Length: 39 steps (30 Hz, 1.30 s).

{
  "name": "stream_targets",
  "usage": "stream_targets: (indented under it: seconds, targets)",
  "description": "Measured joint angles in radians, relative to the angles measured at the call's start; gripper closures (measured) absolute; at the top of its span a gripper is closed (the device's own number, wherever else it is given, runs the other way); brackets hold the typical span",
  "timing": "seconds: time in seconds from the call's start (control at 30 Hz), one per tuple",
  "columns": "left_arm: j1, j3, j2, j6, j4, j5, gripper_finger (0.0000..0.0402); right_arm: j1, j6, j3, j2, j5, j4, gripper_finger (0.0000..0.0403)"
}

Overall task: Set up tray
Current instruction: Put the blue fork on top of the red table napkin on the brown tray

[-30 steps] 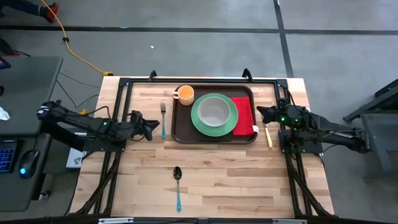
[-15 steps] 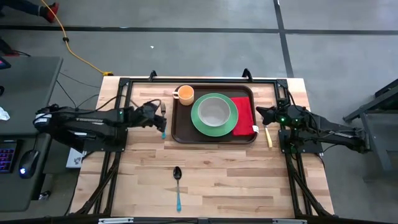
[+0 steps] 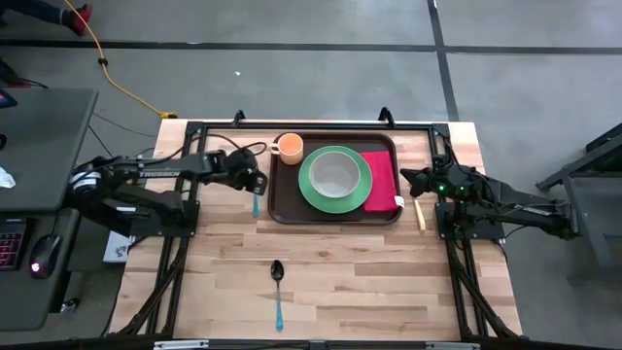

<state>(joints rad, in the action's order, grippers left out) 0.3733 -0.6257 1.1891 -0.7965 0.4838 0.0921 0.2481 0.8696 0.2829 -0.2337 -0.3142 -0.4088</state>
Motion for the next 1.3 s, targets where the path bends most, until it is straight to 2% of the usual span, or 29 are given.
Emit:
stream_targets:
  seconds: [0.4, 0.6, 0.97, 1.3]
  targets:
    - [0.022, -0.047, 0.110, -0.076, 0.095, -0.005, 0.0291, 0.000, -0.081, 0.000, 0.000, 0.060, 0.011, 0.0371]
    - [0.019, -0.047, 0.111, -0.075, 0.095, 0.001, 0.0291, 0.000, -0.143, 0.000, 0.000, 0.103, 0.032, 0.0371]
    - [0.019, -0.047, 0.111, -0.065, 0.092, 0.014, 0.0291, 0.000, -0.346, 0.000, 0.000, 0.120, 0.094, 0.0371]
    - [0.019, -0.047, 0.111, -0.061, 0.089, -0.008, 0.0291, 0.000, -0.381, 0.000, 0.000, 0.120, 0.045, 0.0371]
